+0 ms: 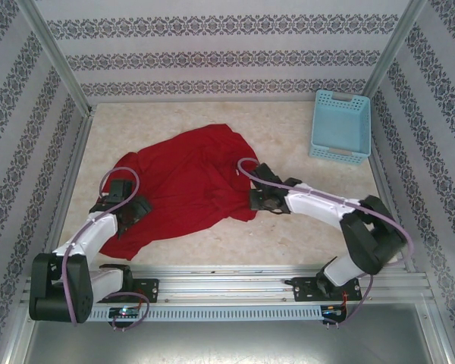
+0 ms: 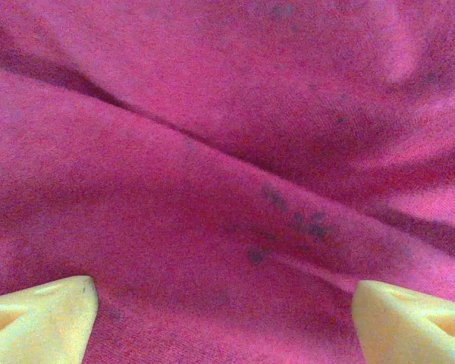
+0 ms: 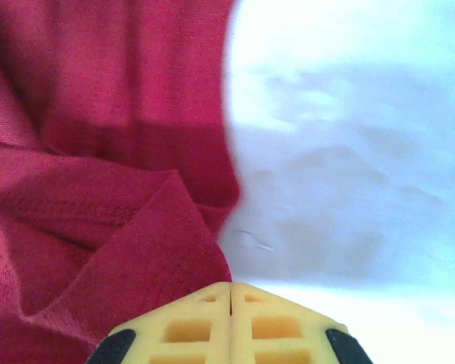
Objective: Fold the inside-out t-shirt
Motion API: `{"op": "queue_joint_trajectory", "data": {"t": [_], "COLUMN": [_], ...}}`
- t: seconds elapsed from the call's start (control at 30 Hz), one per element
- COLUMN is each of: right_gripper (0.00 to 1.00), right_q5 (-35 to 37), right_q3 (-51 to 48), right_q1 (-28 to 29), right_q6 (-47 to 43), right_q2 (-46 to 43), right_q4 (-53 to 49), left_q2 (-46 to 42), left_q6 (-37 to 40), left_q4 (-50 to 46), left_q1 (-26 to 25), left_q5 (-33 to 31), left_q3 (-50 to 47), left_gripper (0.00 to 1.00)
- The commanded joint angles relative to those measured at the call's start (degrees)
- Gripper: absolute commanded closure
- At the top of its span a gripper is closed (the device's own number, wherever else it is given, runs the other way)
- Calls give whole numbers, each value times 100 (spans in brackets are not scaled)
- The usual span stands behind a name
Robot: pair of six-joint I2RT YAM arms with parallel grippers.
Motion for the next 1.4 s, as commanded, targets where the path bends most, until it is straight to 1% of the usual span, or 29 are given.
{"op": "queue_joint_trajectory", "data": {"t": [0.0,0.07,0.13,0.27,0.37,0.47,0.53,0.6,0.63,0.73,0.77,0.8,0.9,1.0,1.07,1.13,1.2,1.27,1.37], "right_gripper": [100,100,100,100,100,100,100,100,100,100,100,100,100,100,100,100,100,100,100], "right_q5": [330,536,727,506,585,446,434,516,558,594,569,542,425,353,350,322,283,276,272], "right_q3": [-315,-353,-428,-684,-732,-753,-702,-681,-694,-784,-827,-839,-857,-866,-881,-899,-918,-927,-919], "right_q1": [-94,-187,-402,-1248,-1717,-2080,-2209,-2335,-2383,-2608,-2690,-2751,-2861,-2880,-2898,-2907,-2932,-2946,-2951], "right_q6": [-105,-75,-15,31,-29,-202,-279,-316,-321,-297,-303,-307,-350,-359,-363,-378,-385,-377,-359], "right_q2": [-586,-802,-1047,-1653,-2011,-2190,-2267,-2389,-2458,-2708,-2776,-2824,-2883,-2898,-2924,-2970,-3008,-3023,-3006], "right_q4": [-105,-275,-377,-274,-344,-362,-469,-579,-600,-627,-606,-616,-624,-625,-654,-658,-669,-670,-662], "left_q2": [258,509,821,1707,2366,2751,2618,2140,1888,966,695,499,309,642,902,1060,1160,1287,1293], "left_q6": [-144,-212,-259,-165,36,362,640,775,776,778,746,697,601,600,581,521,504,510,454], "left_q4": [638,913,1192,1461,1460,1060,550,242,153,-259,-364,-420,-349,-212,-138,-44,56,39,-54], "left_q1": [70,61,23,-101,-130,-312,-573,-765,-768,-711,-634,-542,-273,-181,-181,-189,-231,-321,-469], "left_q5": [351,498,678,970,1241,1555,1266,723,544,-357,-553,-612,-447,-159,109,314,389,450,303], "left_q3": [-70,-63,12,547,1126,1859,2251,2277,2195,1878,1765,1618,1346,1332,1355,1310,1212,1155,933], "left_gripper": [14,15,16,18,22,24,22,17,16,15,16,16,20,28,36,39,42,47,49]}}
